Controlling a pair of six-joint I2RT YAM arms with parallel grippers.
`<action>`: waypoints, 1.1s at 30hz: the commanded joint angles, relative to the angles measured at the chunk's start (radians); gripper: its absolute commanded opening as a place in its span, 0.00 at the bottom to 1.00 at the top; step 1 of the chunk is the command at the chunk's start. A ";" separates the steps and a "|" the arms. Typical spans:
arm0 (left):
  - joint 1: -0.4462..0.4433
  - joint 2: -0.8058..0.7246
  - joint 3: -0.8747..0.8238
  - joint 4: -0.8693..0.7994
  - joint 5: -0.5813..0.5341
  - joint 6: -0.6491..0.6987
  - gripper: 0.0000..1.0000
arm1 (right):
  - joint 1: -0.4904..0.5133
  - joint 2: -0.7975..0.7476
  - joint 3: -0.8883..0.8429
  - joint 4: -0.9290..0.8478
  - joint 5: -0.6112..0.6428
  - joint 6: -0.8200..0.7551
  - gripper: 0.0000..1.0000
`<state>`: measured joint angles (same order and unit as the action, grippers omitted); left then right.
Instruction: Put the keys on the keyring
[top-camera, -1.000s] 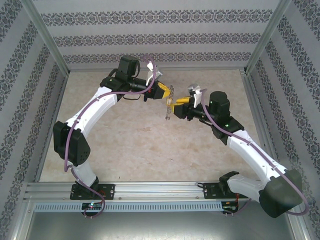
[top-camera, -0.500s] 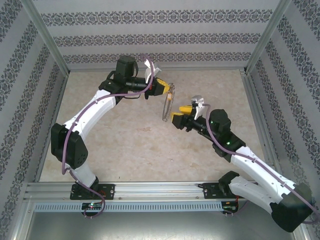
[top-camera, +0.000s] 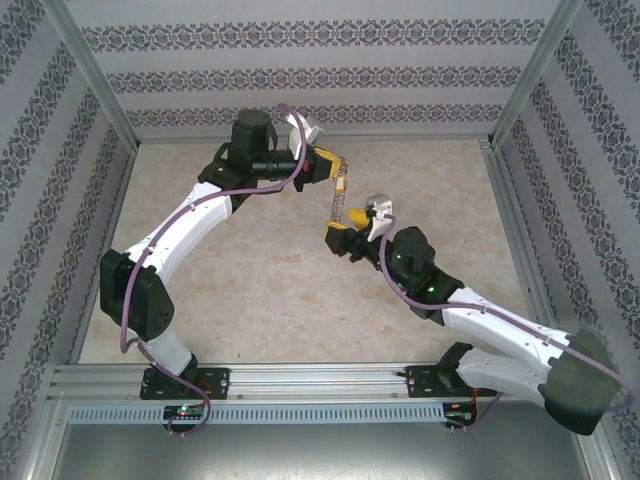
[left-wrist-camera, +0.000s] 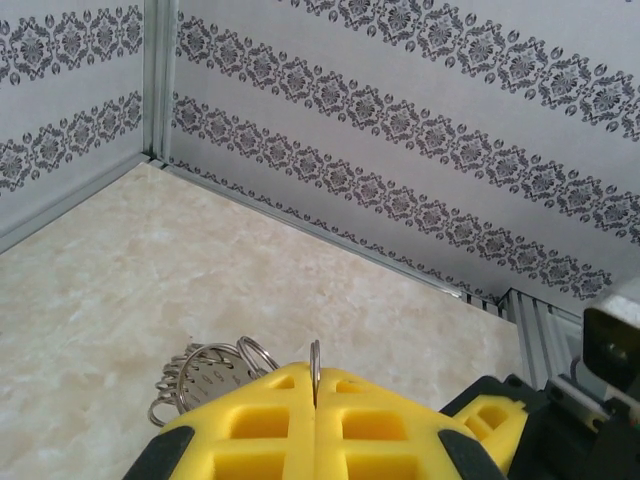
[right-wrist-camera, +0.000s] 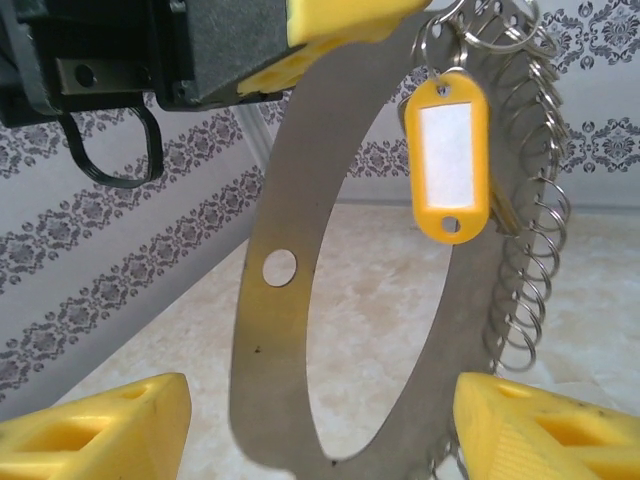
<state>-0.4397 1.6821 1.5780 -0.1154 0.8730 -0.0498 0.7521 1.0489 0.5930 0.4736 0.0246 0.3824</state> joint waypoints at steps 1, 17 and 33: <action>-0.017 -0.037 -0.005 0.077 -0.026 -0.034 0.00 | 0.019 0.040 0.025 0.119 0.064 -0.022 0.70; -0.041 -0.051 -0.015 0.106 -0.035 -0.053 0.00 | 0.030 0.168 0.045 0.238 0.296 -0.076 0.63; -0.042 -0.055 -0.018 0.108 -0.043 -0.049 0.00 | 0.014 0.148 0.010 0.202 0.212 -0.044 0.00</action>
<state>-0.4713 1.6707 1.5578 -0.0708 0.8295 -0.0879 0.7738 1.2232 0.6086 0.6689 0.2703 0.3305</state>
